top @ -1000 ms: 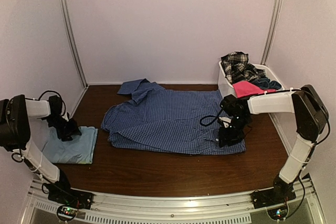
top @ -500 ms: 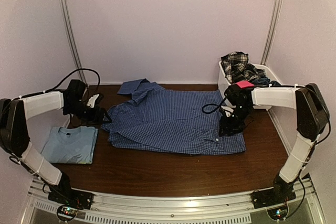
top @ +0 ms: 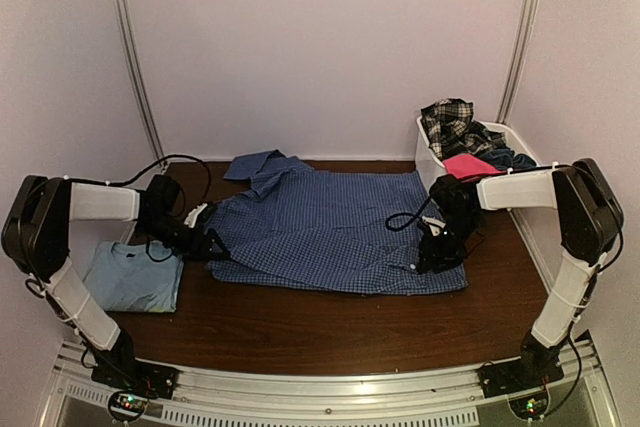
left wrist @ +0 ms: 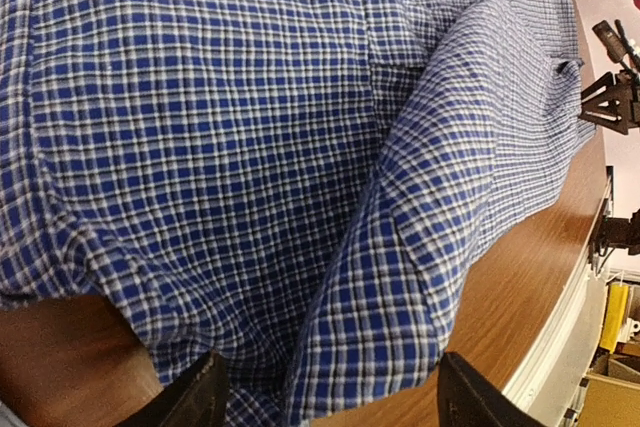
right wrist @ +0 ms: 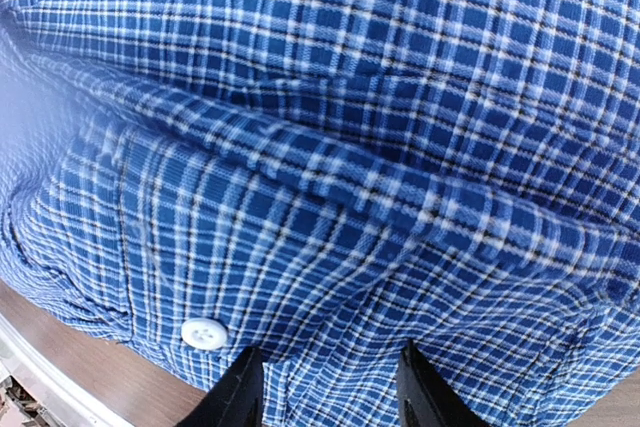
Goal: Fold and stack the mixed laundry pile
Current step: Adjust the 1/3-folded shirt at the center of the board.
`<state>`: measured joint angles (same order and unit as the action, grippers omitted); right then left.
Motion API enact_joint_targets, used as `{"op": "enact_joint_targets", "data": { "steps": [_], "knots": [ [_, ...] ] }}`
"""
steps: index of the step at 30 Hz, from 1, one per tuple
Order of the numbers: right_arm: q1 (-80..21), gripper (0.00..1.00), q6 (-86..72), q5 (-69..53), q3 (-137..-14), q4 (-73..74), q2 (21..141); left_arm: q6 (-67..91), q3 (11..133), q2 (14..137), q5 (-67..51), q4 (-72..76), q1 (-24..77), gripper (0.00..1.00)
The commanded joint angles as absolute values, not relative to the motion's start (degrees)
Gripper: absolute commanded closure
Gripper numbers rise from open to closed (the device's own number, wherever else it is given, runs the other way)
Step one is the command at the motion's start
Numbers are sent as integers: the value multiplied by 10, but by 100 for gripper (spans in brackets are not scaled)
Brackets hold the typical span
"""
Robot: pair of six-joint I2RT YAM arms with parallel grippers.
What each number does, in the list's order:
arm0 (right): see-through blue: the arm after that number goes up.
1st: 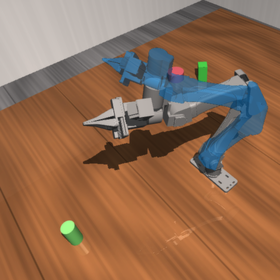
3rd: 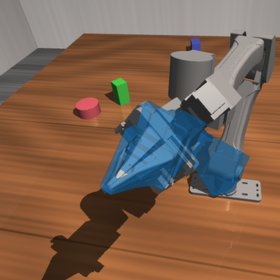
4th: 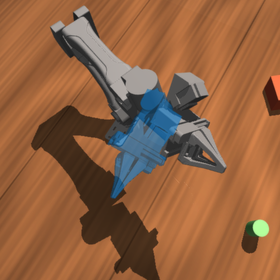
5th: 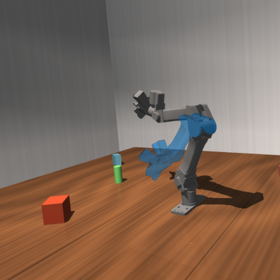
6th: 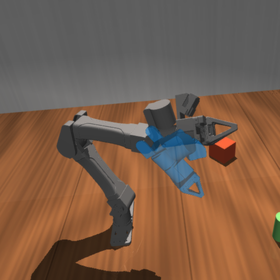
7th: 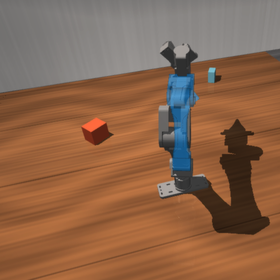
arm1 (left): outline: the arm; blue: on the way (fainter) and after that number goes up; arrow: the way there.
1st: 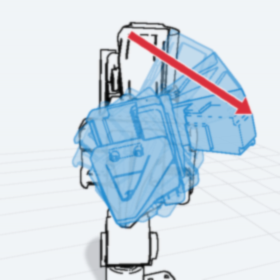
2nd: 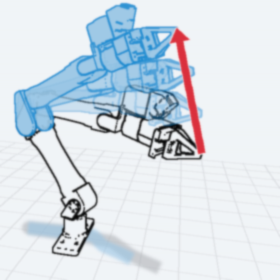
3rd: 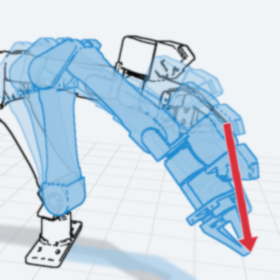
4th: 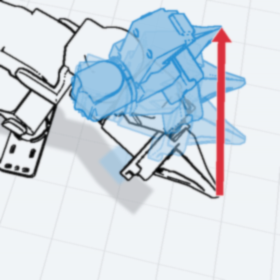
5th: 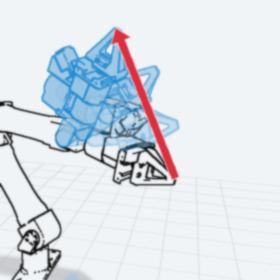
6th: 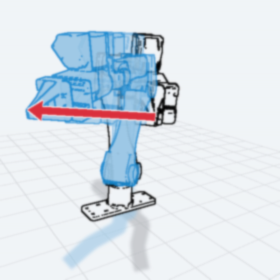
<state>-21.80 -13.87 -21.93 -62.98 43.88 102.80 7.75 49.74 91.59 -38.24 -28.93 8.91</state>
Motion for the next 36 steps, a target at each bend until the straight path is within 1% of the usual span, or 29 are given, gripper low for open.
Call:
{"op": "enact_joint_targets", "data": {
  "steps": [1,4,8,12,14,17,19,21,22,23,24,25,27,29,34,36],
  "knots": [
    [-216,53,-125,-208,-595,424,1064,52,527,973,-392,-279,105,32],
    [-215,53,-124,-202,-592,428,1065,61,529,997,-381,-317,115,42],
    [-213,53,-122,-190,-592,443,1063,100,543,1011,-283,-430,112,55],
    [-213,53,-121,-186,-589,456,1059,144,537,1007,-244,-492,111,61],
    [-213,53,-121,-180,-583,464,1054,143,529,1005,-219,-515,111,59],
    [-213,53,-117,-179,-574,469,1044,141,520,1001,-184,-536,109,53],
    [-213,53,-116,-186,-572,475,1036,147,531,987,-174,-534,109,45],
    [-215,54,-109,-196,-577,486,1027,151,551,957,-165,-525,109,31],
    [-215,54,-104,-197,-583,496,1022,153,565,943,-149,-531,109,27],
    [-215,54,-100,-195,-589,505,1016,154,586,935,-130,-544,109,25],
    [-214,54,-96,-195,-597,516,1008,153,603,932,-106,-559,108,25],
    [-214,54,-92,-199,-604,527,1003,154,618,930,-86,-570,107,27],
    [-214,53,-84,-222,-624,545,994,155,634,915,-85,-567,106,39],
    [-214,53,-83,-239,-646,555,983,157,647,902,-111,-550,105,47],
    [-214,53,-82,-246,-698,556,990,158,660,896,-250,-492,108,53],
    [-214,53,-84,-244,-710,547,1000,152,669,897,-278,-478,122,54]
  ]
}}
